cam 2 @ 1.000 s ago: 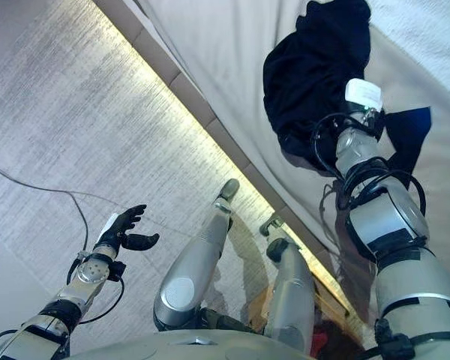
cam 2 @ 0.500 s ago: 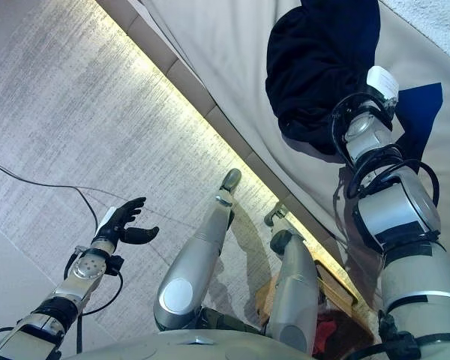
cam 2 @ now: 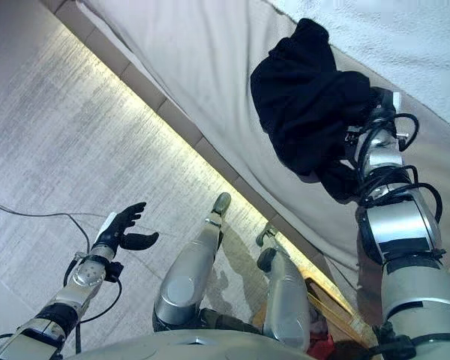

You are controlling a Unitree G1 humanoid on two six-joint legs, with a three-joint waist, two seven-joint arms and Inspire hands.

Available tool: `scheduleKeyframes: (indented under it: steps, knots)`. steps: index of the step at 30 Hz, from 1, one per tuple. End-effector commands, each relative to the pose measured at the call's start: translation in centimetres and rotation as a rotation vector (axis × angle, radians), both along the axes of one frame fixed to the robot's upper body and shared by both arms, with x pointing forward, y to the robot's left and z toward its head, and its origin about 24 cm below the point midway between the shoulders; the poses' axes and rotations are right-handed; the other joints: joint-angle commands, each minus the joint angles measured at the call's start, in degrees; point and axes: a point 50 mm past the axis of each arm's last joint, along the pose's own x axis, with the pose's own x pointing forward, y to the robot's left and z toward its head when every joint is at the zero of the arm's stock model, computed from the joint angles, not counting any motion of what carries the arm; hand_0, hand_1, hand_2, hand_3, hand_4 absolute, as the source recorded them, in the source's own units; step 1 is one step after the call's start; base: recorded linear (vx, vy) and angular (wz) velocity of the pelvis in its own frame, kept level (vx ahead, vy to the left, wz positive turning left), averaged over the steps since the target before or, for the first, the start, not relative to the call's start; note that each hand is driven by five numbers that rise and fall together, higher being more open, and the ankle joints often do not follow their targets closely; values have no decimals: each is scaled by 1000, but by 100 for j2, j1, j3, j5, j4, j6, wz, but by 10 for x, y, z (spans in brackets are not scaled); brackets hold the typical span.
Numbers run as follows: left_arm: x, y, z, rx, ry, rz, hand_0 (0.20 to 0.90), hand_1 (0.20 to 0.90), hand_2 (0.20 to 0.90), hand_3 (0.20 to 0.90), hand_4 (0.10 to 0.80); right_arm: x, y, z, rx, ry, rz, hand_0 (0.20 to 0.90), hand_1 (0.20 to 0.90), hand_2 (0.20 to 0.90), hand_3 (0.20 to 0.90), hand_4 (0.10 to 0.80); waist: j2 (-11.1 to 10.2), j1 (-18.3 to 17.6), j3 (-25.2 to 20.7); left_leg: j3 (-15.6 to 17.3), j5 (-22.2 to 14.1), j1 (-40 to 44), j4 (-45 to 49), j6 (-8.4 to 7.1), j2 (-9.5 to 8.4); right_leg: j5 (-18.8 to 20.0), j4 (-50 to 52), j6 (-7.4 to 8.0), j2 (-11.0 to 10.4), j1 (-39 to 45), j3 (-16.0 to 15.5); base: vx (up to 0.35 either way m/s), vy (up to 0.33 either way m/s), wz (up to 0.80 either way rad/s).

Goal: Pick up the clothes from the bed and place them into the basket

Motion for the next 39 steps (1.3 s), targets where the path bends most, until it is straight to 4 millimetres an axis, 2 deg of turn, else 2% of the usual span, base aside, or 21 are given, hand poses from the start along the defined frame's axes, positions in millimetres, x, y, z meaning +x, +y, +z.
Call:
scheduleKeyframes:
  steps: [1, 3, 8, 13, 17, 20, 26, 30, 33, 34, 35, 36, 38, 39]
  knots:
    - [-56, 3, -27, 44, 102, 10, 900, 900, 900, 900, 800, -17, -17, 18, 153, -331, 51, 300, 300, 300, 200, 100, 53, -149, -1124, 665, 320, 9, -779, -47, 465, -581, 141, 122, 200, 460, 153, 58, 59, -16]
    - [-61, -1, -32, 43, 117, 10, 900, 900, 900, 900, 800, -19, -14, 15, 272, -421, 103, 300, 300, 300, 200, 100, 40, -203, -1241, 717, 350, 202, -956, -63, 496, -593, 22, 134, 220, 624, 183, 37, 64, -12]
    - [-80, -24, -53, 42, 197, 27, 900, 900, 900, 900, 800, -24, 15, 4, 630, -647, 220, 300, 300, 300, 200, 100, -41, -424, -1729, 851, 424, 790, -1384, -54, 525, -525, -341, 193, 246, 1130, 277, 60, 61, -11]
    - [-90, -31, -59, 29, 243, 40, 900, 900, 900, 900, 800, -34, 39, 4, 862, -831, 336, 300, 300, 300, 200, 100, -73, -582, -2106, 890, 410, 1164, -1564, -17, 482, -398, -636, 240, 243, 1434, 396, 51, 55, -2]
    - [-96, -35, -63, 6, 270, 41, 900, 900, 900, 900, 800, -48, 60, 18, 1058, -1020, 466, 300, 300, 300, 200, 100, -120, -771, -2442, 1008, 360, 1458, -1715, 16, 469, -249, -960, 306, 277, 1679, 551, 20, 54, -6]
    - [-96, -38, -64, 4, 280, 24, 900, 900, 900, 900, 800, -56, 66, 27, 1094, -1104, 515, 300, 300, 300, 200, 100, -146, -838, -2538, 1032, 332, 1549, -1744, 30, 469, -232, -1021, 320, 285, 1768, 597, -35, 27, -8]
    - [-96, -38, -66, 9, 307, 12, 900, 900, 900, 900, 800, -80, 79, 50, 1009, -1211, 602, 300, 300, 300, 200, 100, -181, -1066, -2762, 1160, 197, 1869, -1737, 74, 435, -222, -1092, 324, 268, 1994, 707, -9, 49, -10]
    - [-97, -36, -67, 22, 320, 22, 900, 900, 900, 900, 800, -90, 82, 56, 951, -1224, 622, 300, 300, 300, 200, 100, -198, -1193, -2842, 1234, 120, 2000, -1734, 93, 425, -220, -1116, 340, 259, 2056, 784, 1, 47, -12]
    - [-92, -37, -67, 22, 325, 34, 900, 900, 900, 900, 800, -100, 78, 58, 913, -1225, 611, 300, 300, 300, 200, 100, -244, -1414, -2901, 1422, -28, 2131, -1533, 83, 420, -213, -1100, 319, 229, 2080, 931, -10, 89, -18]
    - [-91, -38, -68, 18, 327, 37, 900, 900, 900, 900, 800, -101, 78, 55, 916, -1216, 609, 300, 300, 300, 200, 100, -266, -1431, -2898, 1388, -102, 2102, -1345, 75, 404, -190, -1093, 312, 206, 2080, 973, -2, 105, -22]
    - [-92, -40, -69, 8, 327, 52, 900, 900, 900, 900, 800, -101, 80, 52, 927, -1202, 610, 300, 300, 300, 200, 100, -305, -1401, -2873, 1085, -183, 2031, -1106, 84, 345, -139, -1075, 312, 157, 2070, 1083, 21, 104, -37]
    - [-92, -41, -69, -7, 324, 76, 900, 900, 900, 900, 800, -99, 85, 50, 943, -1184, 630, 300, 300, 300, 200, 100, -317, -1363, -2846, 743, -194, 1951, -906, 112, 278, -104, -1059, 322, 129, 2064, 1223, -8, 126, -62]
    - [-91, -43, -69, -40, 308, 115, 900, 900, 900, 900, 800, -93, 96, 46, 967, -1160, 673, 300, 300, 300, 200, 100, -326, -1186, -2819, -340, -226, 1839, -800, 275, -77, 7, -1012, 366, 73, 1937, 1682, -30, 128, -89]
    - [-91, -43, -69, -43, 307, 121, 900, 900, 900, 900, 800, -92, 98, 46, 973, -1157, 681, 300, 300, 300, 200, 100, -321, -1162, -2809, -420, -272, 1844, -784, 305, -124, 13, -1011, 382, 59, 1925, 1755, -42, 127, -140]
